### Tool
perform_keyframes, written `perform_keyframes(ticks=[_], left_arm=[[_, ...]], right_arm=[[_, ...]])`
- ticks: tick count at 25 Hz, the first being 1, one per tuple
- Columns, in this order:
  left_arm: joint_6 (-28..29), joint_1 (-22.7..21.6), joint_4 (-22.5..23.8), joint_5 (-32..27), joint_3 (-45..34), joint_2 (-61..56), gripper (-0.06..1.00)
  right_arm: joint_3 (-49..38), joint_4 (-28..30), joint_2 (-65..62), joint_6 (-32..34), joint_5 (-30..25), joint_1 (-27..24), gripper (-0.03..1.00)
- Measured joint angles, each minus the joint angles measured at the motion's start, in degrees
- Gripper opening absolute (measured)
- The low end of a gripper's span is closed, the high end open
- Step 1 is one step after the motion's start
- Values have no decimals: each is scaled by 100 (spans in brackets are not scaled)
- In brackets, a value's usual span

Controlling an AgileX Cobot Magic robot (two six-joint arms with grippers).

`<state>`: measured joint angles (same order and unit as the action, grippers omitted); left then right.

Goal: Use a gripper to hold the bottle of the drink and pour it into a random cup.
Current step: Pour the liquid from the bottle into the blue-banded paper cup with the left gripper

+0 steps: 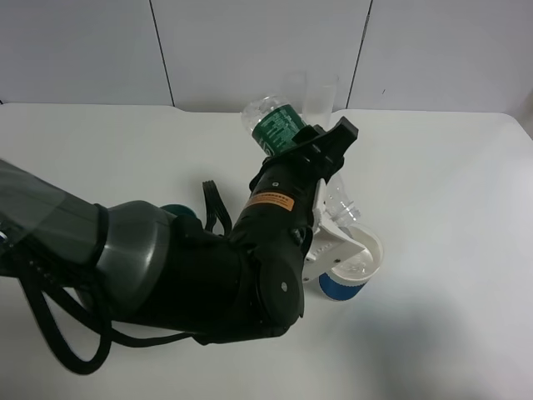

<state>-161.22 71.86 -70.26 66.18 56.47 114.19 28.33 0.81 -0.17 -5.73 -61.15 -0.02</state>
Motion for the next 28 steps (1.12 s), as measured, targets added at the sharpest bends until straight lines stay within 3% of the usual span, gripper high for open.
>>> perform_keyframes(ticks=[13, 23, 28], left_arm=[[0, 0, 427, 90, 0, 0, 55], [58, 0, 439, 105, 0, 0, 55], [884, 0, 214, -334, 0, -132, 55]], right_arm=[[0, 0, 0, 0, 0, 0, 74], [0, 0, 0, 0, 0, 0, 74], [0, 0, 0, 0, 0, 0, 74]])
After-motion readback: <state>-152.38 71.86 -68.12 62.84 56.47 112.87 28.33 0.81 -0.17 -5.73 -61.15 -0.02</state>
